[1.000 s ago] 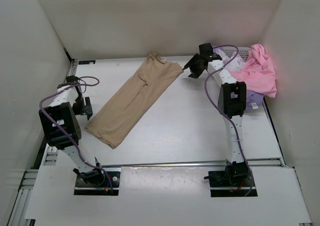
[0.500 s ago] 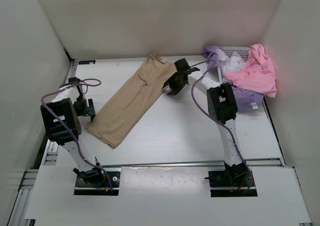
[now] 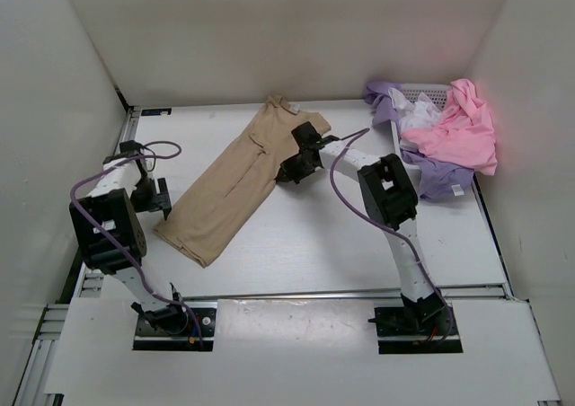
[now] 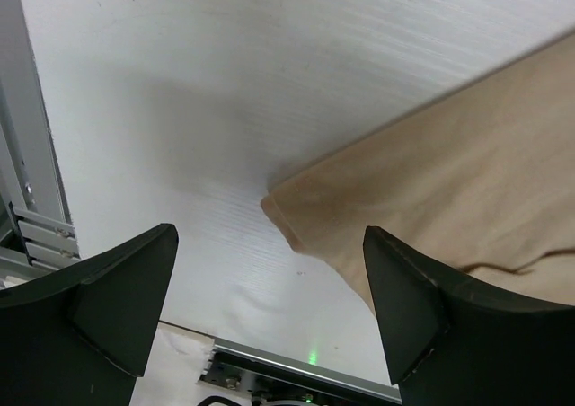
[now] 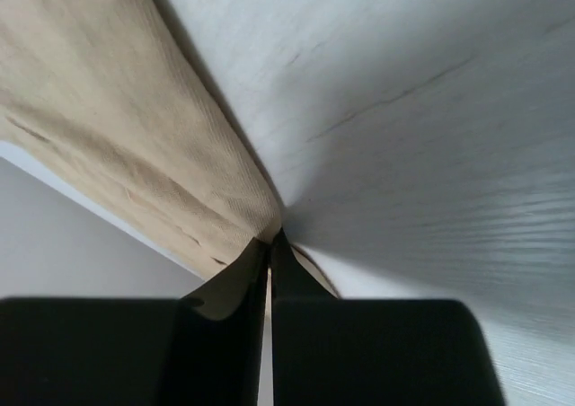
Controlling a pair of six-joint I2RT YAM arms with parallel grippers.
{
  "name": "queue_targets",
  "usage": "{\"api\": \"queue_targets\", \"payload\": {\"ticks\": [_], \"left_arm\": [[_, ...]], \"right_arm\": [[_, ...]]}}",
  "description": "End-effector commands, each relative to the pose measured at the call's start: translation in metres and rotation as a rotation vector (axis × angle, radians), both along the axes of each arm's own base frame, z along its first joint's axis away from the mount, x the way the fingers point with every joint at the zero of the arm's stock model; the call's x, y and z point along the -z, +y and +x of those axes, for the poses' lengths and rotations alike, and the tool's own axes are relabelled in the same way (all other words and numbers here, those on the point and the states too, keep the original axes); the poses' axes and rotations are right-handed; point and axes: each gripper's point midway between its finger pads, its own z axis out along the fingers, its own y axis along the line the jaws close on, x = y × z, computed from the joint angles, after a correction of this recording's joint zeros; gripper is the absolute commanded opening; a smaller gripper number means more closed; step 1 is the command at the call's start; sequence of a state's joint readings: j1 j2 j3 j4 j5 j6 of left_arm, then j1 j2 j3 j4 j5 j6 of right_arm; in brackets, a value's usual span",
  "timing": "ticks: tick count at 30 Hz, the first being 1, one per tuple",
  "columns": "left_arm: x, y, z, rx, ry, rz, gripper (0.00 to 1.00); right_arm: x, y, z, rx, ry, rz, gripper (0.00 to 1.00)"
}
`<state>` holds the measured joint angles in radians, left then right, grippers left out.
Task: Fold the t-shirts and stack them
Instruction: Rotate the tshirt 90 degrees
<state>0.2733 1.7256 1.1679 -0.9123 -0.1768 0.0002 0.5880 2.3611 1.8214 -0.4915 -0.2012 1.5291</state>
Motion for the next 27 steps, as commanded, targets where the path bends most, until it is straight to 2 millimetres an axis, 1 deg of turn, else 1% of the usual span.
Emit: {"api": "queue_targets", "payload": {"ticks": [1, 2, 3, 4, 5, 6, 7, 9, 10, 11, 12, 13, 14, 15, 16, 17, 18, 19, 20, 21, 22, 23, 24, 25, 26, 27], "left_arm": [[-0.02, -0.008, 0.005, 0.007, -0.099, -0.033, 0.95], [-0.024, -0.013, 0.008, 0.027, -0.114, -0.03, 0.95], [-0.021, -0.018, 0.004, 0.039, -0.094, -0.036, 0.95], [-0.025, -0.022, 0.005, 0.051, -0.106, -0.034, 0.95], [-0.027, -0.026, 0.007, 0.067, -0.114, -0.032, 0.95], [-0.025, -0.038, 0.005, 0.104, -0.096, -0.039, 0.95], [-0.028, -0.043, 0.007, 0.127, -0.104, -0.027, 0.95], [-0.026, -0.06, 0.007, 0.202, -0.086, 0.001, 0.95], [-0.029, -0.068, 0.009, 0.231, -0.097, 0.001, 0.95], [-0.029, -0.075, 0.008, 0.261, -0.085, 0.01, 0.95], [-0.032, -0.092, 0.01, 0.325, -0.094, 0.02, 0.95], [-0.034, -0.101, 0.008, 0.359, -0.094, 0.028, 0.95], [-0.035, -0.109, 0.008, 0.392, -0.094, 0.037, 0.95], [-0.035, -0.116, 0.003, 0.426, -0.082, 0.044, 0.95], [-0.032, -0.135, -0.002, 0.497, -0.071, 0.041, 0.95], [-0.032, -0.143, -0.005, 0.529, -0.075, 0.04, 0.95], [-0.032, -0.152, -0.009, 0.561, -0.074, 0.026, 0.95], [-0.029, -0.166, -0.015, 0.61, -0.065, 0.013, 0.96], [-0.028, -0.173, -0.017, 0.629, -0.064, -0.006, 0.96], [-0.025, -0.183, -0.02, 0.646, -0.053, -0.052, 0.96], [-0.027, -0.192, -0.019, 0.663, -0.064, -0.079, 0.96], [-0.027, -0.197, -0.018, 0.667, -0.061, -0.102, 0.96], [-0.026, -0.202, -0.013, 0.671, -0.069, -0.122, 0.95], [-0.03, -0.209, -0.012, 0.677, -0.081, -0.157, 0.95], [-0.034, -0.219, -0.003, 0.692, -0.108, -0.172, 0.94], [-0.039, -0.223, 0.002, 0.697, -0.133, -0.186, 0.92]], "right_arm": [[0.036, -0.059, -0.02, 0.018, 0.089, -0.17, 0.0], [0.035, -0.066, -0.022, -0.005, 0.082, -0.18, 0.0], [0.035, -0.075, -0.025, -0.069, 0.054, -0.197, 0.0], [0.033, -0.089, -0.027, -0.09, 0.055, -0.195, 0.0], [0.033, -0.097, -0.031, -0.118, 0.053, -0.197, 0.0], [0.032, -0.104, -0.036, -0.194, 0.038, -0.184, 0.0], [0.034, -0.119, -0.032, -0.205, 0.042, -0.17, 0.0], [0.032, -0.132, -0.031, -0.268, 0.029, -0.121, 0.0], [0.041, -0.149, -0.024, -0.323, 0.019, -0.099, 0.0], [0.025, -0.147, -0.013, -0.356, 0.009, -0.046, 0.0], [0.024, -0.155, -0.003, -0.371, 0.009, -0.052, 0.0], [0.037, -0.167, 0.003, -0.41, 0.02, -0.064, 0.04], [0.017, -0.168, 0.024, -0.426, -0.022, -0.067, 0.07], [0.015, -0.167, 0.029, -0.447, -0.036, -0.07, 0.11], [0.014, -0.167, 0.033, -0.483, -0.061, -0.076, 0.16], [0.01, -0.165, 0.034, -0.5, -0.079, -0.058, 0.32], [-0.004, -0.166, 0.03, -0.513, -0.111, -0.061, 0.39], [-0.01, -0.168, 0.026, -0.527, -0.132, -0.064, 0.44], [-0.014, -0.166, 0.015, -0.568, -0.158, -0.068, 0.53], [-0.019, -0.172, -0.005, -0.594, -0.178, -0.13, 0.54], [-0.021, -0.175, -0.017, -0.621, -0.193, -0.165, 0.59], [-0.022, -0.179, -0.032, -0.665, -0.209, -0.204, 0.59], [-0.043, -0.174, -0.042, -0.693, -0.288, -0.239, 0.6], [-0.022, -0.182, -0.078, -0.719, -0.22, -0.265, 0.6], [-0.019, -0.185, -0.093, -0.746, -0.227, -0.299, 0.6], [-0.032, -0.176, -0.111, -0.771, -0.272, -0.293, 0.6]]}}
